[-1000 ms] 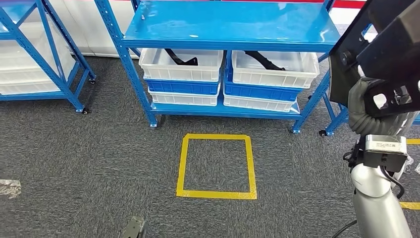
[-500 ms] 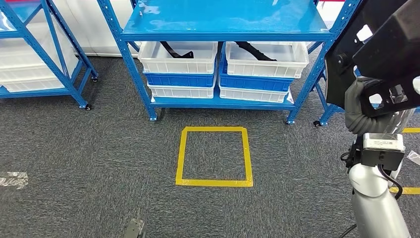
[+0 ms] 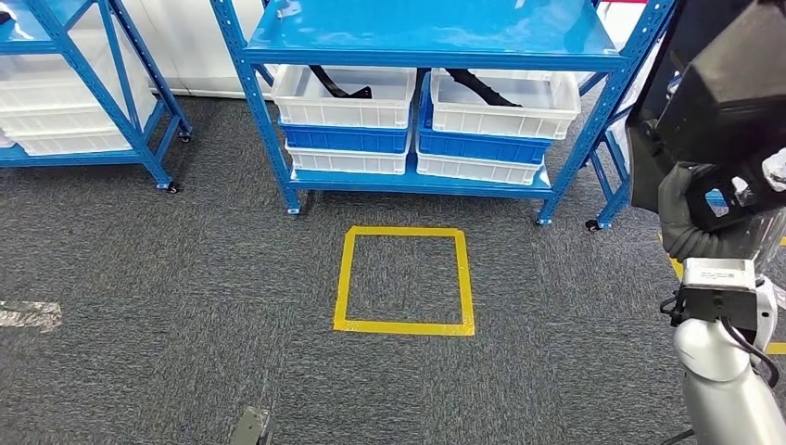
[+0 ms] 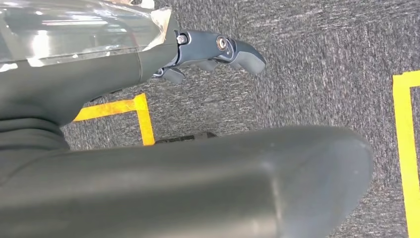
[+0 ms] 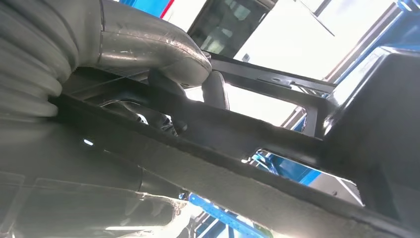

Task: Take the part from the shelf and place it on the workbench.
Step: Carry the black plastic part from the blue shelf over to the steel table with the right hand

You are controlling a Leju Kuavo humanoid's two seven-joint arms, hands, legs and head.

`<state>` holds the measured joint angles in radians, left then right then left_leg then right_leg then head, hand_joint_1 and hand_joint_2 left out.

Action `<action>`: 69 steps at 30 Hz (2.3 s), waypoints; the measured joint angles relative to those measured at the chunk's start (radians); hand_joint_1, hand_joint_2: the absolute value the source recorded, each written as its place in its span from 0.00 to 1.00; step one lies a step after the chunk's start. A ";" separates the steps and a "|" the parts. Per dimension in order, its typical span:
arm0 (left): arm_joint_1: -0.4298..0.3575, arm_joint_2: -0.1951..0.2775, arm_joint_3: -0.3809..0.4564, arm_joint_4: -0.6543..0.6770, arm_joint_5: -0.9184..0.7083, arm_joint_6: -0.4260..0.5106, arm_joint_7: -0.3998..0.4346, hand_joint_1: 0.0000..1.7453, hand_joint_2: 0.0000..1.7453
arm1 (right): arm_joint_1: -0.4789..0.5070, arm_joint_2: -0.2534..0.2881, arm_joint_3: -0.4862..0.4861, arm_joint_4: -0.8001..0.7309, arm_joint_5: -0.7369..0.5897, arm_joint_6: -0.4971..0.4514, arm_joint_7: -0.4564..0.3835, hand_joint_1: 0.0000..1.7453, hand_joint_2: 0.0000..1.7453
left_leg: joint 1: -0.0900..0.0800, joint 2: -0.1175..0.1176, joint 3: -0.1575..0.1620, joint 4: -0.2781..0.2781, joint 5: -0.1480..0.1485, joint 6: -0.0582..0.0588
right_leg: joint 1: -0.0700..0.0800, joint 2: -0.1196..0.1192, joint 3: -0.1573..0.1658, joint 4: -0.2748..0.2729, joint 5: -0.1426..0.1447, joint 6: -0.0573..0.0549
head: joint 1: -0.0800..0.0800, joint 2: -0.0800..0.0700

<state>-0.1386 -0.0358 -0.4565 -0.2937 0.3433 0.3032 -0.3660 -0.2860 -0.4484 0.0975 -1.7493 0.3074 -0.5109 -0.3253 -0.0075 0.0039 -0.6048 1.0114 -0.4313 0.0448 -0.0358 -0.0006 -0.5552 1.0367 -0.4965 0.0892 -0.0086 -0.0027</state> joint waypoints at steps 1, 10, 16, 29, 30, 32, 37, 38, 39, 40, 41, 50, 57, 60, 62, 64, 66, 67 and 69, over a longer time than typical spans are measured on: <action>0.000 0.001 0.000 0.000 -0.001 0.001 0.000 0.00 0.00 | 0.004 -0.003 0.000 0.001 0.002 0.000 0.002 1.00 1.00 | -0.002 0.000 -0.005 0.006 0.001 -0.005 | 0.001 0.002 0.008 -0.015 0.001 -0.007 | 0.000 0.000; 0.003 0.001 -0.002 0.000 -0.003 0.005 0.000 0.00 0.00 | 0.017 -0.011 0.002 0.002 0.011 0.000 0.008 1.00 1.00 | 0.010 -0.002 -0.128 0.286 -0.146 -0.039 | -0.001 -0.004 -0.019 -0.008 0.027 -0.059 | -0.007 0.000; -0.001 0.001 -0.008 0.000 -0.010 0.002 0.002 0.00 0.00 | 0.027 -0.013 0.001 -0.001 0.036 -0.004 0.021 1.00 1.00 | -0.001 0.034 0.024 0.022 -0.037 -0.015 | 0.009 -0.033 -0.019 -0.008 0.031 -0.052 | -0.006 0.000; 0.003 0.000 -0.020 0.000 -0.018 0.000 0.004 0.00 0.00 | 0.082 -0.030 -0.012 -0.021 0.041 -0.006 0.032 1.00 1.00 | -0.006 -0.041 0.011 -0.003 -0.005 0.018 | 0.007 0.007 -0.057 0.097 -0.019 -0.013 | 0.000 0.000; 0.003 0.000 -0.022 0.000 -0.018 0.001 0.004 0.00 0.00 | 0.082 -0.031 -0.013 -0.023 0.040 -0.005 0.032 1.00 1.00 | -0.007 -0.047 0.007 0.003 -0.006 0.014 | 0.005 0.014 -0.027 0.039 -0.002 -0.012 | 0.000 0.000; 0.003 0.000 -0.024 0.000 -0.018 0.002 0.005 0.00 0.00 | 0.082 -0.033 -0.015 -0.026 0.039 -0.002 0.032 1.00 1.00 | -0.011 -0.057 -0.002 0.009 -0.004 0.004 | 0.007 0.021 -0.006 -0.006 0.009 -0.021 | -0.001 0.000; 0.007 0.003 -0.025 0.001 -0.016 0.010 0.005 0.00 0.00 | 0.078 -0.034 -0.016 -0.027 0.039 0.005 0.032 1.00 1.00 | -0.006 -0.035 -0.037 0.078 -0.048 -0.021 | -0.002 -0.001 -0.007 -0.009 0.020 -0.049 | -0.008 0.000; 0.007 0.003 -0.025 0.001 -0.016 0.010 0.005 0.00 0.00 | 0.078 -0.034 -0.017 -0.027 0.039 0.006 0.032 1.00 1.00 | -0.004 -0.023 -0.063 0.136 -0.081 -0.028 | 0.000 -0.007 -0.008 -0.009 0.021 -0.052 | -0.011 0.000; 0.008 0.003 -0.025 0.001 -0.015 0.011 0.005 0.00 0.00 | 0.078 -0.034 -0.017 -0.027 0.039 0.006 0.032 1.00 1.00 | 0.000 -0.017 -0.095 0.204 -0.113 -0.032 | 0.001 -0.013 -0.009 -0.009 0.021 -0.054 | -0.013 0.000; 0.008 0.002 -0.026 0.001 -0.015 0.011 0.005 0.00 0.00 | 0.078 -0.034 -0.017 -0.027 0.039 0.006 0.032 1.00 1.00 | 0.004 -0.014 -0.122 0.260 -0.133 -0.035 | 0.003 -0.019 -0.011 -0.009 0.021 -0.056 | -0.014 0.000; 0.009 0.002 -0.026 0.001 -0.015 0.011 0.005 0.00 0.00 | 0.078 -0.034 -0.017 -0.027 0.039 0.006 0.032 1.00 1.00 | 0.006 -0.012 -0.133 0.285 -0.136 -0.036 | 0.004 -0.026 -0.012 -0.009 0.022 -0.056 | -0.014 0.000; 0.007 0.002 -0.026 0.001 -0.014 0.012 0.004 0.00 0.00 | 0.073 -0.037 -0.019 -0.030 0.040 0.006 0.032 1.00 1.00 | -0.010 0.010 0.010 0.002 -0.020 0.000 | 0.014 -0.072 -0.011 -0.012 0.021 -0.036 | -0.013 0.000; 0.009 -0.001 -0.026 0.001 -0.006 0.024 0.006 0.00 0.00 | 0.079 -0.037 -0.021 -0.029 0.039 0.006 0.031 1.00 1.00 | -0.006 -0.041 0.010 -0.013 0.002 0.022 | 0.013 -0.004 -0.135 0.258 -0.089 -0.035 | -0.006 0.000; 0.009 0.000 -0.025 0.001 0.000 0.030 0.007 0.00 0.00 | 0.076 -0.036 -0.019 -0.026 0.038 0.006 0.027 1.00 1.00 | -0.006 -0.072 0.005 -0.005 0.004 0.014 | 0.007 0.025 -0.038 0.073 -0.021 -0.012 | -0.005 0.000; 0.010 0.000 -0.024 0.001 0.004 0.033 0.007 0.00 0.00 | 0.070 -0.034 -0.014 -0.022 0.037 0.006 0.023 1.00 1.00 | -0.009 -0.090 -0.003 0.002 0.005 0.005 | 0.005 0.043 0.007 -0.011 0.004 -0.017 | -0.006 0.000; 0.013 0.001 -0.023 0.002 0.007 0.038 0.007 0.00 0.00 | 0.064 -0.031 -0.006 -0.015 0.037 0.006 0.021 1.00 1.00 | -0.009 -0.105 -0.011 0.001 0.012 -0.005 | 0.008 0.029 0.009 -0.017 0.010 -0.032 | -0.006 0.000; 0.017 0.003 -0.021 0.004 0.011 0.043 0.007 0.00 0.00 | 0.057 -0.028 0.001 -0.008 0.034 0.005 0.019 1.00 1.00 | -0.007 -0.098 -0.021 0.015 0.005 -0.014 | 0.004 0.011 0.009 -0.019 0.015 -0.043 | -0.007 0.000; 0.018 0.004 -0.021 0.005 0.012 0.044 0.007 0.00 0.00 | 0.053 -0.027 0.004 -0.005 0.032 0.006 0.018 1.00 1.00 | -0.006 -0.081 -0.036 0.045 -0.015 -0.019 | 0.000 0.001 0.009 -0.020 0.017 -0.049 | -0.010 0.000; 0.019 0.004 -0.020 0.005 0.015 0.046 0.006 0.00 0.00 | 0.048 -0.026 0.010 0.001 0.027 0.007 0.016 1.00 1.00 | -0.003 -0.036 -0.095 0.168 -0.081 -0.031 | 0.001 -0.021 0.007 -0.020 0.018 -0.059 | -0.016 0.000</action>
<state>-0.1200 -0.0318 -0.4762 -0.2888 0.3581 0.3488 -0.3600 -0.2380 -0.4744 0.1075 -1.7486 0.3346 -0.5043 -0.3094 -0.0100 -0.0317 -0.6997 1.1793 -0.5119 0.0138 -0.0352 -0.0213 -0.5479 1.0163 -0.4788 0.0298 -0.0244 -0.0027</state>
